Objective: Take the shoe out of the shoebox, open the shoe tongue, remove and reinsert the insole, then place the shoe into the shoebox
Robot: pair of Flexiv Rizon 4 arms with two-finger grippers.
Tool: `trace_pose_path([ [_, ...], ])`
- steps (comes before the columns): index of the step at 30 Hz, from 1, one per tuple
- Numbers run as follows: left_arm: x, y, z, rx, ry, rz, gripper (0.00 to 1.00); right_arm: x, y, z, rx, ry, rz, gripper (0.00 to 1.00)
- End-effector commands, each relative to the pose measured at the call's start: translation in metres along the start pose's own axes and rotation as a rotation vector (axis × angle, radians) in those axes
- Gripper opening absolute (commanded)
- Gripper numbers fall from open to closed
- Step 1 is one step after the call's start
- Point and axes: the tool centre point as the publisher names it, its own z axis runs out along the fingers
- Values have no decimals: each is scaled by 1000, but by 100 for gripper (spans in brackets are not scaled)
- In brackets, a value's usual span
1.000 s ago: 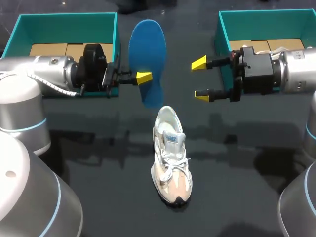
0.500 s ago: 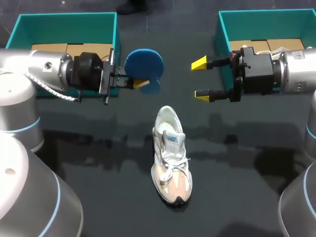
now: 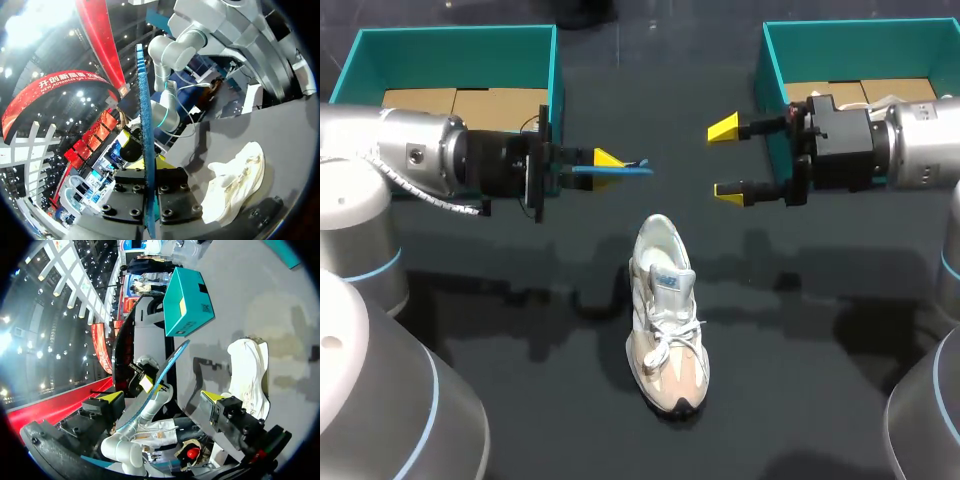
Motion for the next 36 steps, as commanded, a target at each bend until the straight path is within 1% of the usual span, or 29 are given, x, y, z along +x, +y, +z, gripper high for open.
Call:
trace_pose_path([
  [1,1,6,6,-17,0,182,0,0,-1,2,-2,-4,1,100],
  [3,1,8,6,-49,-29,321,0,0,-1,2,-2,-4,1,100],
  [4,2,8,6,-127,-37,456,0,0,-1,2,-2,-4,1,100],
  [5,5,9,7,-248,-30,593,0,0,-1,2,-2,-4,1,100],
  [14,5,9,7,-248,-30,593,0,0,-1,2,-2,-4,1,100],
  [16,5,12,10,-240,-20,614,0,0,-1,2,-2,-4,1,100],
  [18,5,15,14,-262,-13,650,0,0,-1,2,-2,-4,1,100],
  [20,3,17,17,-259,-15,658,0,0,-1,5,12,-22,-14,100],
  [26,-1,24,21,-232,-18,612,0,-7,-10,15,16,-11,-33,100],
  [30,-3,26,21,-233,-16,611,0,-11,-16,19,26,0,-51,100],
  [34,-7,29,22,-253,-12,640,0,-16,-20,27,45,25,-58,100],
  [36,-8,32,22,-246,-25,657,0,-17,-22,31,55,39,-60,100],
])
